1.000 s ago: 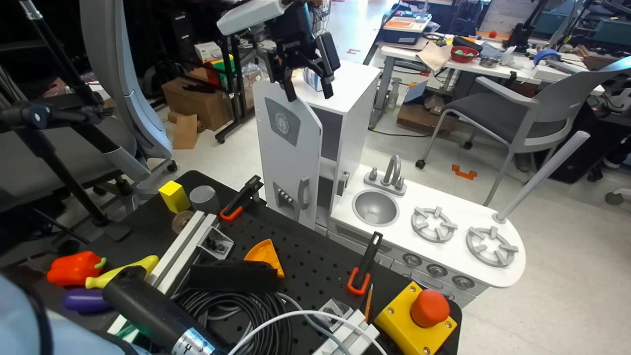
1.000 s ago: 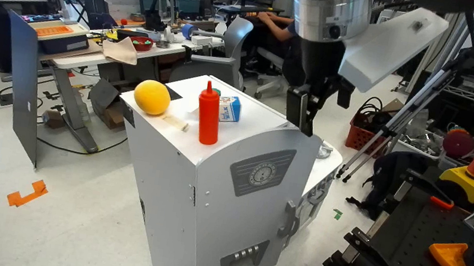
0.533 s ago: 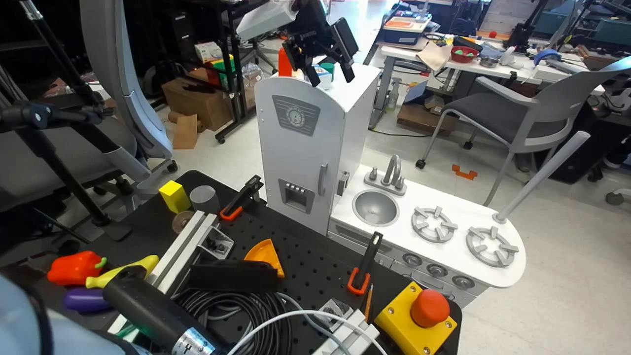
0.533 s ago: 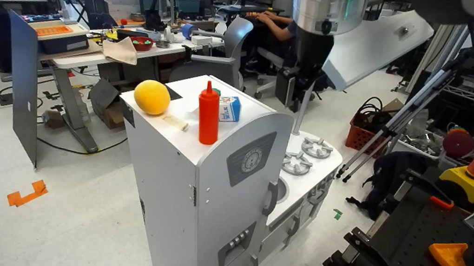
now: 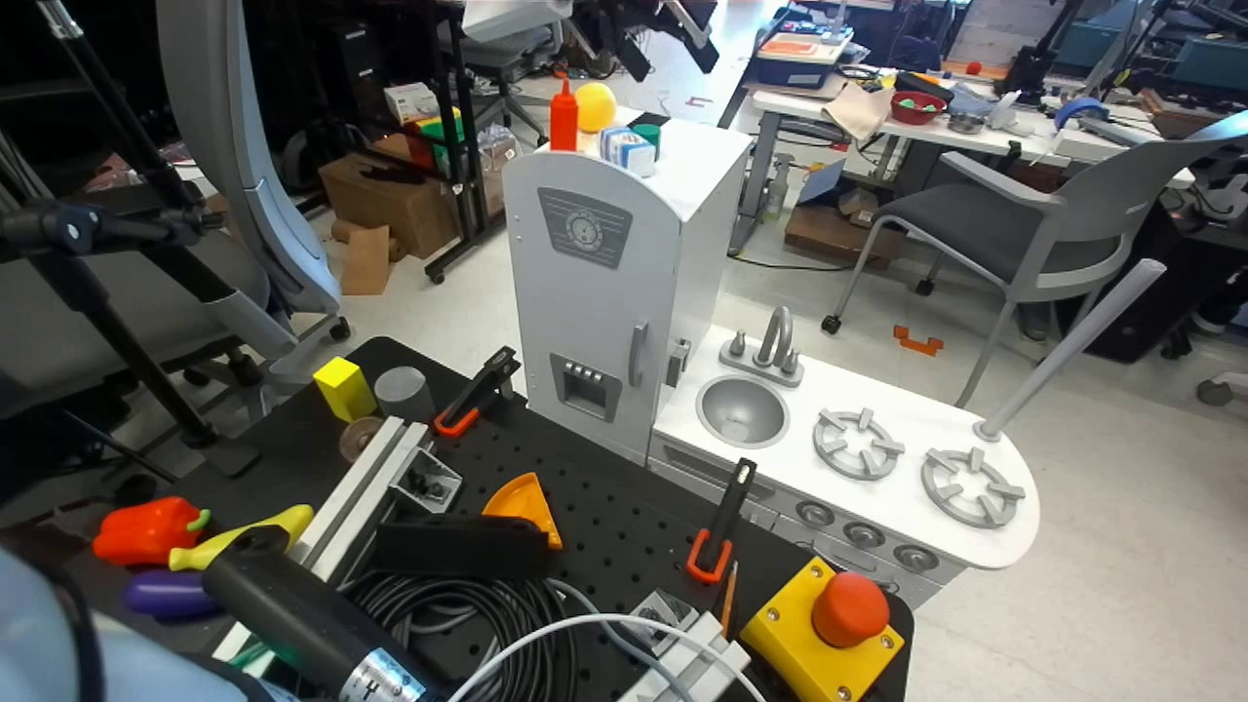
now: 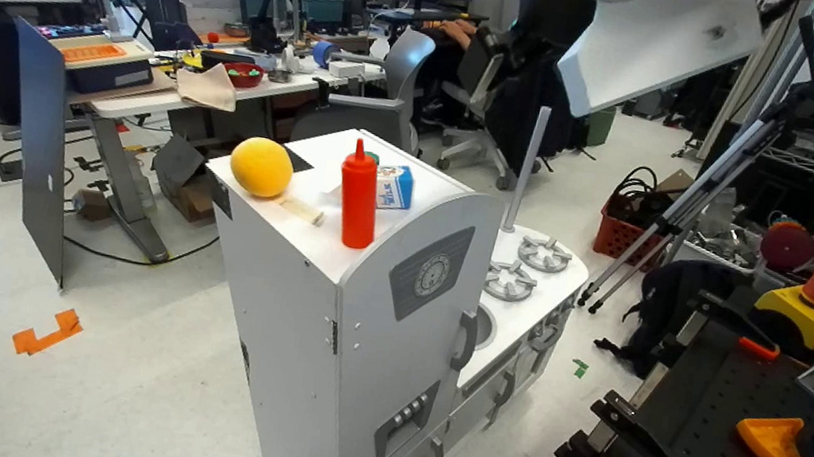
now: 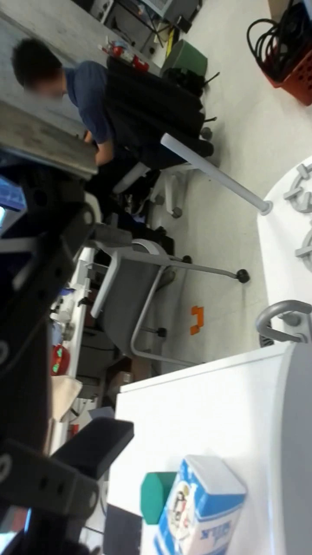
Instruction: Close the open cabinet door on the right
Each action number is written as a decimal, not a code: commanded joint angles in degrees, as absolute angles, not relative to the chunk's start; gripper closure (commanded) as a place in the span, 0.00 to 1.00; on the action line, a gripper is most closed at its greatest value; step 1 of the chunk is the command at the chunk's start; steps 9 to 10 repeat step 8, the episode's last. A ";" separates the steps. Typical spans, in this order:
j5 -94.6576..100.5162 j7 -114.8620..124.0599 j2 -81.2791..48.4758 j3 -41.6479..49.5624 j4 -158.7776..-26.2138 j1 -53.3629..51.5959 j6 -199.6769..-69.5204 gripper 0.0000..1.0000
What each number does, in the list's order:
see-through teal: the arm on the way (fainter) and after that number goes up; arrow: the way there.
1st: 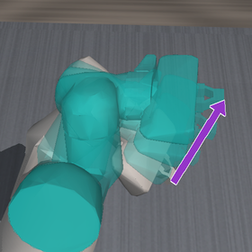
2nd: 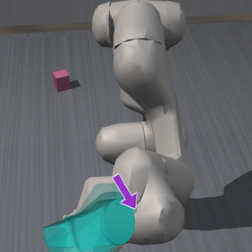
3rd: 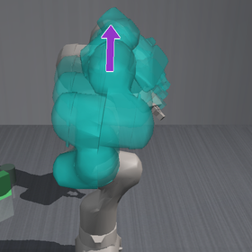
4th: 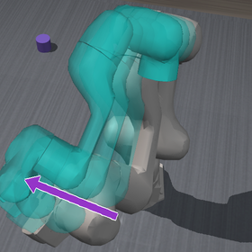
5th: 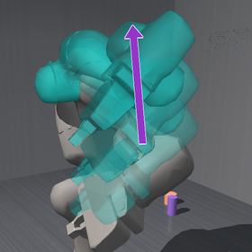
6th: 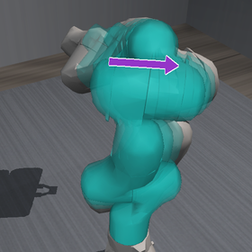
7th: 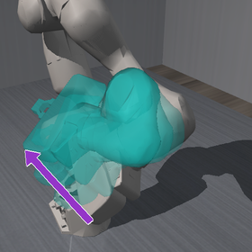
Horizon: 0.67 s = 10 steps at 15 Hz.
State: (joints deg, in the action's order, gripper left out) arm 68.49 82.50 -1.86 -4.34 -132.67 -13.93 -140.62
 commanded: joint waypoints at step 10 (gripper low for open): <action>74.65 89.84 3.32 -6.56 -136.27 -11.77 -140.65 0.00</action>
